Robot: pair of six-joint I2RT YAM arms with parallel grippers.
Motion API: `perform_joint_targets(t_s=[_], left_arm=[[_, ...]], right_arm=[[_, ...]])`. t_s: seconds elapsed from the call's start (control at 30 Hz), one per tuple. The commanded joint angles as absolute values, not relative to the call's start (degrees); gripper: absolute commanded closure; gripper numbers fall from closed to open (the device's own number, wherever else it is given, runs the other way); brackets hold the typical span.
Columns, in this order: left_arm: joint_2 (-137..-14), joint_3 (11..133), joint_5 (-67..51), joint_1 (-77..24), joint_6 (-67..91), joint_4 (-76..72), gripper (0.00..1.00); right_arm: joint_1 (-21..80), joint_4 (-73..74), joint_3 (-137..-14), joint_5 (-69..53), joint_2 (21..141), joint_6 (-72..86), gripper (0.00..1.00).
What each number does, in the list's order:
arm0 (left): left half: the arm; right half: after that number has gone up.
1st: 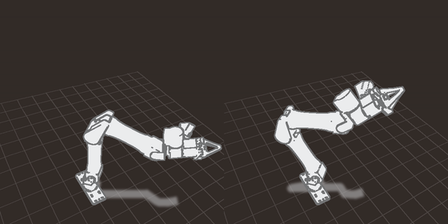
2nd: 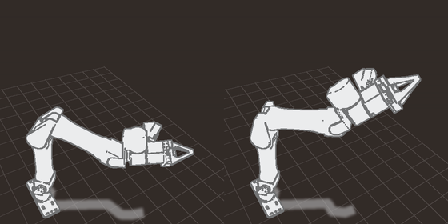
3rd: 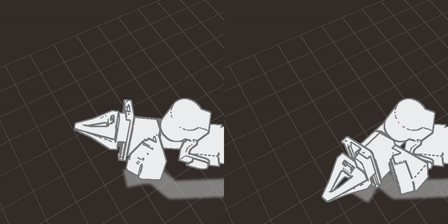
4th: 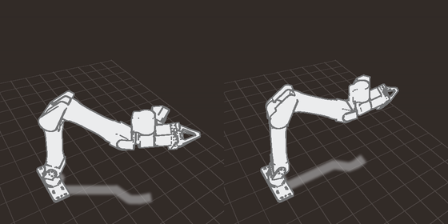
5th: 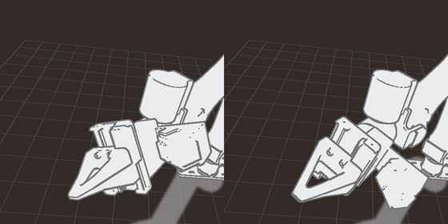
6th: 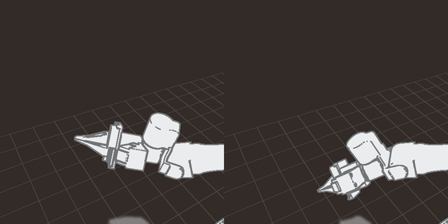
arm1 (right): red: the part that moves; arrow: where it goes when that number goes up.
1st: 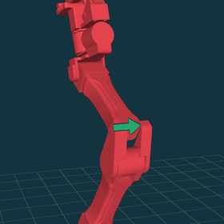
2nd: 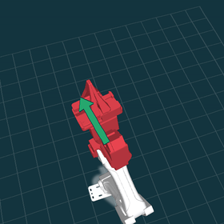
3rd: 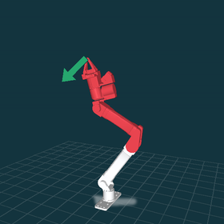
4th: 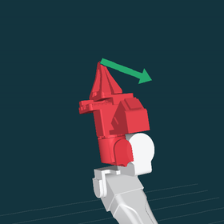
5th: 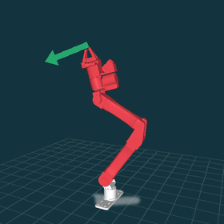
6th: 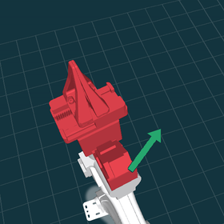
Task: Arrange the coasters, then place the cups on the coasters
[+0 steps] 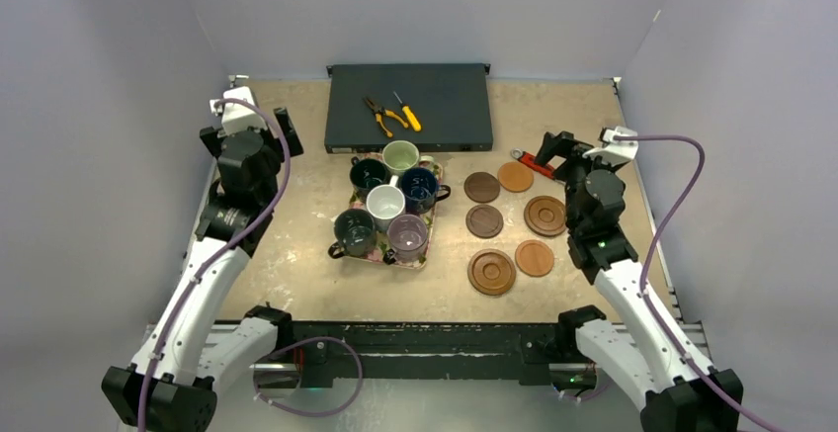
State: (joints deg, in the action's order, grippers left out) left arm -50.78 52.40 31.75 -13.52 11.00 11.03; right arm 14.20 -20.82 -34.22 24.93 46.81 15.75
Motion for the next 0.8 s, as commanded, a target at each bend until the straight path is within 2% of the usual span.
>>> perform_joint_targets(t_s=[0.0,0.13,0.27,0.43,0.57,0.77], left_arm=[[-54.7,60.6,32.8,-13.5,13.8,11.9,0.01],[-56.6,62.4,33.4,-13.5,15.6,13.0,0.01],[-52.9,54.5,29.2,-13.4,12.3,7.9,0.01],[-51.6,49.7,23.2,-13.5,9.8,5.0,0.01],[-53.0,50.4,23.0,-13.5,8.7,6.0,0.01],[-53.5,50.3,23.7,-13.5,8.5,6.4,0.01]], right_arm=[[14.3,-20.6,-38.3,25.7,44.4,16.6,0.02],[14.3,-19.9,-37.9,24.2,43.0,17.3,0.02],[14.3,-17.1,-39.7,21.8,46.0,16.9,0.02],[14.4,-10.9,-42.5,12.8,52.9,19.4,0.02],[16.6,-7.2,-42.8,3.0,60.2,22.1,0.08],[24.2,-0.5,-43.8,7.0,70.6,24.4,0.08]])
